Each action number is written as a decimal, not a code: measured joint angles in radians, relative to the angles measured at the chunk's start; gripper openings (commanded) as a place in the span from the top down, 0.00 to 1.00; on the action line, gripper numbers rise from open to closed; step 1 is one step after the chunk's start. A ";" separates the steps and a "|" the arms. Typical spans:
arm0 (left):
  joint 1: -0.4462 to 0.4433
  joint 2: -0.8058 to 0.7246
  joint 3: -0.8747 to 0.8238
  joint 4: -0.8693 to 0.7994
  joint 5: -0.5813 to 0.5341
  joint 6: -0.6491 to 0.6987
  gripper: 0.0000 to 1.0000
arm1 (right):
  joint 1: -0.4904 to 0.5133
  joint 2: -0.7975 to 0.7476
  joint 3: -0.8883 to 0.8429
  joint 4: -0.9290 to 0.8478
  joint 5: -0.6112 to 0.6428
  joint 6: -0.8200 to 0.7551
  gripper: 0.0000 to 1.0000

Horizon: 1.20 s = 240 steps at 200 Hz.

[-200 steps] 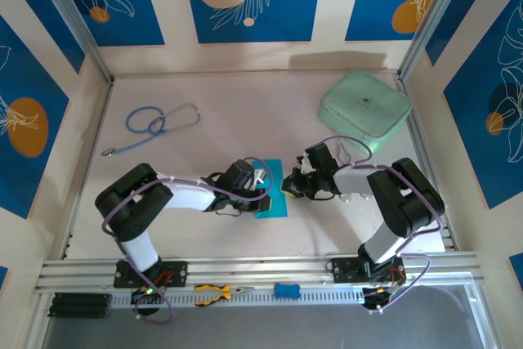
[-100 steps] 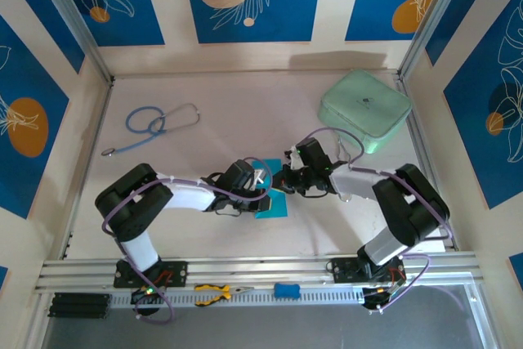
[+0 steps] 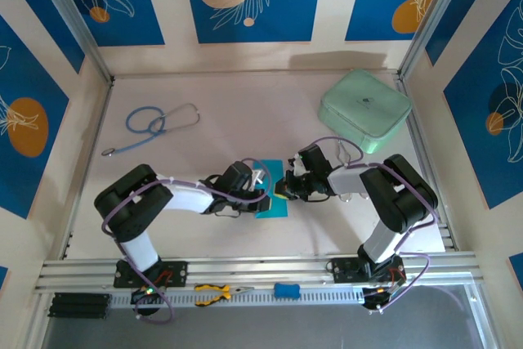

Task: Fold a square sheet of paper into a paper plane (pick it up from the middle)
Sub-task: Fold the paper at the center of the table.

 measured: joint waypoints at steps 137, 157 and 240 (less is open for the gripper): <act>-0.001 -0.211 -0.119 -0.215 -0.057 0.011 0.92 | -0.005 0.000 -0.001 0.002 -0.007 -0.001 1.00; -0.001 -0.261 -0.119 -0.272 -0.084 0.018 0.92 | -0.005 0.000 0.000 0.002 -0.008 -0.003 1.00; -0.001 -0.264 0.064 -0.355 -0.140 0.086 0.91 | 0.023 -0.230 0.019 -0.171 0.075 -0.027 0.84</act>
